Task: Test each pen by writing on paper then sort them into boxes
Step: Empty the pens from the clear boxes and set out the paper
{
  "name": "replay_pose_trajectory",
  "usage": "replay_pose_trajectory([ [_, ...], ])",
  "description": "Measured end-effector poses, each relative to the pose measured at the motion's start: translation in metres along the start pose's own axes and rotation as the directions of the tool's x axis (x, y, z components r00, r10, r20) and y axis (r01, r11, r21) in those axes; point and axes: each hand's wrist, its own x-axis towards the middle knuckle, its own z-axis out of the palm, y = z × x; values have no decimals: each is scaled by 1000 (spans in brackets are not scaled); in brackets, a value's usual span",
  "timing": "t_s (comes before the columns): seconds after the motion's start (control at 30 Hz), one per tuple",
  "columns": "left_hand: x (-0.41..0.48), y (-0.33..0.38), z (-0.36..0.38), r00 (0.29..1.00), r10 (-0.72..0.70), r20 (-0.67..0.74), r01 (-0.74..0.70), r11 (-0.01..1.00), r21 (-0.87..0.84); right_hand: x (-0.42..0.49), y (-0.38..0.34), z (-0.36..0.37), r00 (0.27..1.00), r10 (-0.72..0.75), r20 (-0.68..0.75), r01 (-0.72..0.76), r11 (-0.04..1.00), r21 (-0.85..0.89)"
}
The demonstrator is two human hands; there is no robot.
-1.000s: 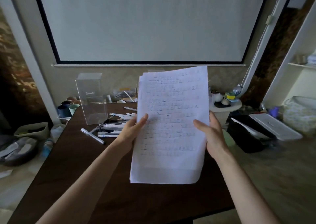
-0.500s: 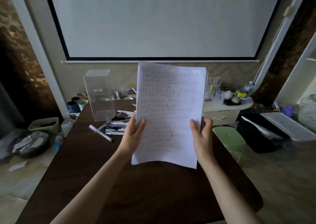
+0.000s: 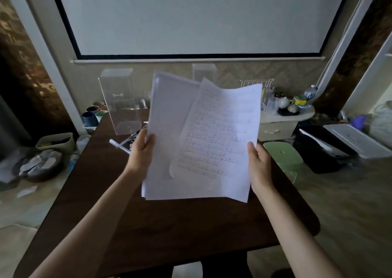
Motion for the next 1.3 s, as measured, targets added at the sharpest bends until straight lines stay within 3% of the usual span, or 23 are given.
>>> replay_pose_trajectory([
  [0.17, -4, -6, -85, 998, -17, -54, 23, 993, 118, 4, 7, -20, 999, 49, -19, -49, 999, 5],
  [0.37, -24, -3, -133, 993, -54, -107, 51, 998, -30, 12, 9, -31, 994, 108, 8, -108, 994, 22],
  [0.5, -26, 7, -106, 995, -100, 30, 103, 990, -93, 6, 3, -8, 959, 236, 159, -256, 959, 124],
  [0.63, -23, 6, -62, 987, -148, 55, 154, 980, -124, -12, 2, 21, 908, 280, 312, -346, 921, 179],
  [0.93, -29, -4, -14, 962, -221, 162, 255, 938, -234, -23, 0, 34, 854, 334, 399, -423, 892, 159],
  [1.0, -30, -6, -7, 973, -192, 127, 214, 957, -194, -23, 0, 30, 871, 266, 412, -356, 921, 158],
  [1.13, -24, -5, 5, 994, -92, 63, 97, 993, -71, -15, -12, 16, 938, 45, 344, -84, 992, 99],
  [1.3, -10, 20, 27, 985, 162, 62, -158, 985, -63, 4, -34, 13, 954, -160, 254, 157, 987, 30],
])
